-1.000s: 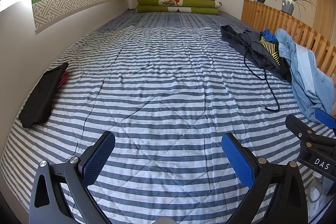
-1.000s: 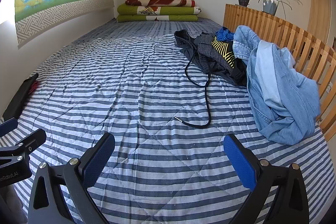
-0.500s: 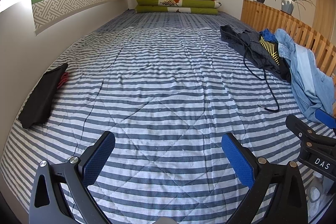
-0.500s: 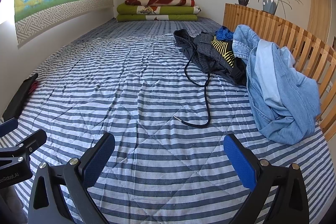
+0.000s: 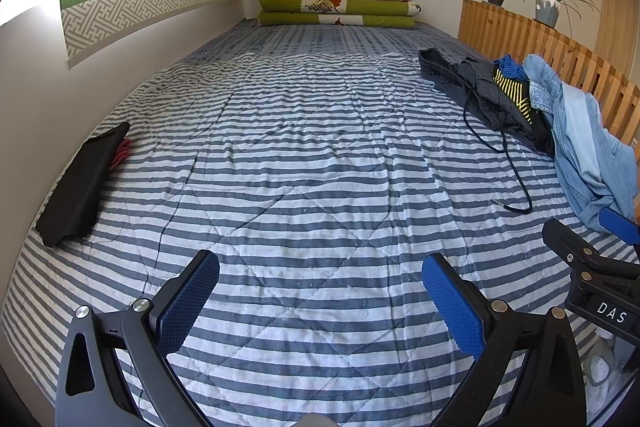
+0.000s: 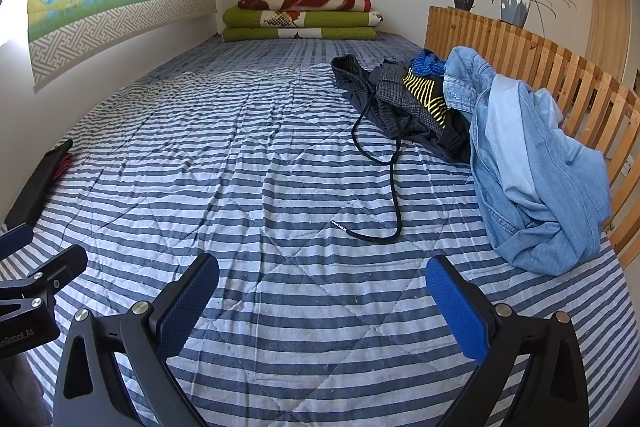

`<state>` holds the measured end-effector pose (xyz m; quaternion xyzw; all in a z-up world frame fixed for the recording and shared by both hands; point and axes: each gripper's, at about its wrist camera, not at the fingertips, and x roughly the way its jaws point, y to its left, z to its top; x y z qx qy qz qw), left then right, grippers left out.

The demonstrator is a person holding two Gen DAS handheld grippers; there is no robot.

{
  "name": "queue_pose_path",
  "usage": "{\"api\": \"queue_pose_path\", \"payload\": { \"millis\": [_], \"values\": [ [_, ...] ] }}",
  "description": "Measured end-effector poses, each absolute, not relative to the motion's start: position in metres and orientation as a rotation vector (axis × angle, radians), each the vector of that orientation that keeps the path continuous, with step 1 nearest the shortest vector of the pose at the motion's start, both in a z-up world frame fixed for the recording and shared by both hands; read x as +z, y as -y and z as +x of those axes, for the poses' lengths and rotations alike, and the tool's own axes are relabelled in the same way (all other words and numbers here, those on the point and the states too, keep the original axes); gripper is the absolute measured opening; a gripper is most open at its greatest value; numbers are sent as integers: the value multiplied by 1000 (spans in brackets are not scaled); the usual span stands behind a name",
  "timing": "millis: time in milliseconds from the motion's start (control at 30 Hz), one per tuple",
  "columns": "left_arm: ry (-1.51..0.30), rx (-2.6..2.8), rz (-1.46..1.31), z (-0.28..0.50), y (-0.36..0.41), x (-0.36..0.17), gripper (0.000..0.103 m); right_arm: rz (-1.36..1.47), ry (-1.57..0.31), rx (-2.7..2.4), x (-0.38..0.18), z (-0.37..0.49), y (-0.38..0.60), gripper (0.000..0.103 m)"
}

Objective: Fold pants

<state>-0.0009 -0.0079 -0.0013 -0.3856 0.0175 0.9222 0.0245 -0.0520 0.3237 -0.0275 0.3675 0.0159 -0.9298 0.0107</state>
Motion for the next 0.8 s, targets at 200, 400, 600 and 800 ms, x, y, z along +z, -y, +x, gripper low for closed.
{"api": "queue_pose_path", "payload": {
  "millis": [200, 400, 600, 800],
  "values": [
    [-65, 2843, -1203, -2, 6, -3, 102, 1163, -53, -2892, -30, -53, -323, 102],
    [-68, 2829, -1218, -5, 3, -6, 103, 1188, -53, -2874, -34, -57, -326, 102],
    [-82, 2793, -1228, -9, -7, -9, 102, 1217, -47, -2860, -38, -61, -336, 102],
    [-45, 2781, -1232, -15, -8, -9, 103, 1231, 6, -2837, -39, -71, -365, 102]
  ]
}}
